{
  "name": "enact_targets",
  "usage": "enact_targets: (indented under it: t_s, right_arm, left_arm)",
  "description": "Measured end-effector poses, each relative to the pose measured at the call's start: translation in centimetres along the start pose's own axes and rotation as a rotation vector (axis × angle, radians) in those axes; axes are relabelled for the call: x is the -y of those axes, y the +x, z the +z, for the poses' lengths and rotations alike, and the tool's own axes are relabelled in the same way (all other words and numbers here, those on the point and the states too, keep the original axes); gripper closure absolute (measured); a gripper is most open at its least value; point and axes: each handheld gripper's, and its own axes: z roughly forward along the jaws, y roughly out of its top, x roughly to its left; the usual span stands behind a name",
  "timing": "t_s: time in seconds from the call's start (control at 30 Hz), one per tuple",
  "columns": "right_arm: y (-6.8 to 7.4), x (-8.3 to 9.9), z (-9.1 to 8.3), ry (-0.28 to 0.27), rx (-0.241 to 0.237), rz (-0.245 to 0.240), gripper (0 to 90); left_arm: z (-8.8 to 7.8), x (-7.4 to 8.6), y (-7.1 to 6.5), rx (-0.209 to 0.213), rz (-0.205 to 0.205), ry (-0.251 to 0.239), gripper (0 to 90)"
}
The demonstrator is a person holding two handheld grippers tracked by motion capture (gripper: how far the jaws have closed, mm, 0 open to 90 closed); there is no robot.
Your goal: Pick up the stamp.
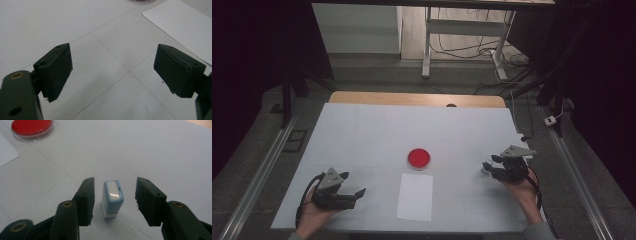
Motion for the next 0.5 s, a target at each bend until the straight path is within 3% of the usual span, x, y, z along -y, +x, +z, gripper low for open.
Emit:
enact_targets:
  t_s: [0.5]
  right_arm:
    - [-0.15, 0.44, 0.44, 0.001, -0.027, 0.009, 67.6]
  left_arm:
    - [0.06, 0.04, 0.08, -0.004, 0.001, 0.004, 15.4]
